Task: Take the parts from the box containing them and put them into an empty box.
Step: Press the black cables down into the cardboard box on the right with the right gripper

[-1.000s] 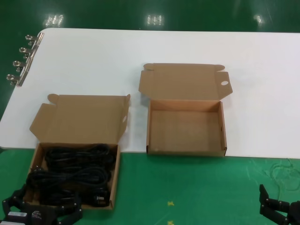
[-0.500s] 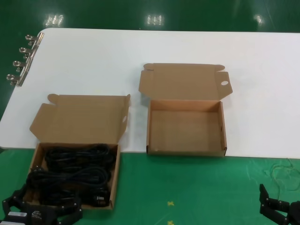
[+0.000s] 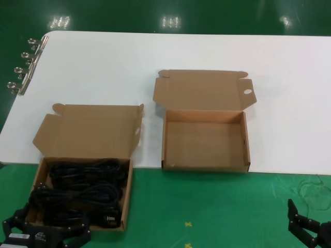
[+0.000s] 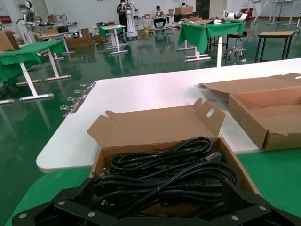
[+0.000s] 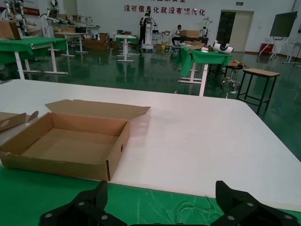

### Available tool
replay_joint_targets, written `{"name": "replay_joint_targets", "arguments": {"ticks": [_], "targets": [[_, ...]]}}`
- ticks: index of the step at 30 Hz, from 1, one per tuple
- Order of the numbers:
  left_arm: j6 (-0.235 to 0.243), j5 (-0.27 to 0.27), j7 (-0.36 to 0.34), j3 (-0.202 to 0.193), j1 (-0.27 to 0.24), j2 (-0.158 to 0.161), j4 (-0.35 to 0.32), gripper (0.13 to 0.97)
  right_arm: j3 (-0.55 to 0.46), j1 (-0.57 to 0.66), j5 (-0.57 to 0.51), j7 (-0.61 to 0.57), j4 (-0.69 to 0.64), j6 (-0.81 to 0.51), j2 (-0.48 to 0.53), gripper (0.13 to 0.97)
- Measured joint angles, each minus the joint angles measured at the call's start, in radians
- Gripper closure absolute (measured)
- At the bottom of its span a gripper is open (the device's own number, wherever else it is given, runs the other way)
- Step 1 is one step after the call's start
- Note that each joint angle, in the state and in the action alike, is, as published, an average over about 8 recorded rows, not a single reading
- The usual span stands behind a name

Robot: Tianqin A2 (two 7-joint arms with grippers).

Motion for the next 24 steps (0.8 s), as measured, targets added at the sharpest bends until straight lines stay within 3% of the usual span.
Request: {"name": "replay_joint_targets", "arguments": {"ticks": [10,14,22,24], "targets": [[0.000,0.000,0.000,0.000,0.000,0.000,0.000,0.132,0.000,0.000,0.000,0.000,0.000,0.000,0.000,0.393],[0.000,0.000,0.000,0.000,0.000,0.000,0.000,0.132,0.000,0.000,0.000,0.000,0.000,0.000,0.000,0.393],[0.000,0.000,0.000,0.000,0.000,0.000,0.000,0.132,0.000,0.000,0.000,0.000,0.000,0.000,0.000,0.612],[0.000,0.000,0.000,0.000,0.000,0.000,0.000,0.132,0.000,0.000,0.000,0.000,0.000,0.000,0.000,0.635]]}}
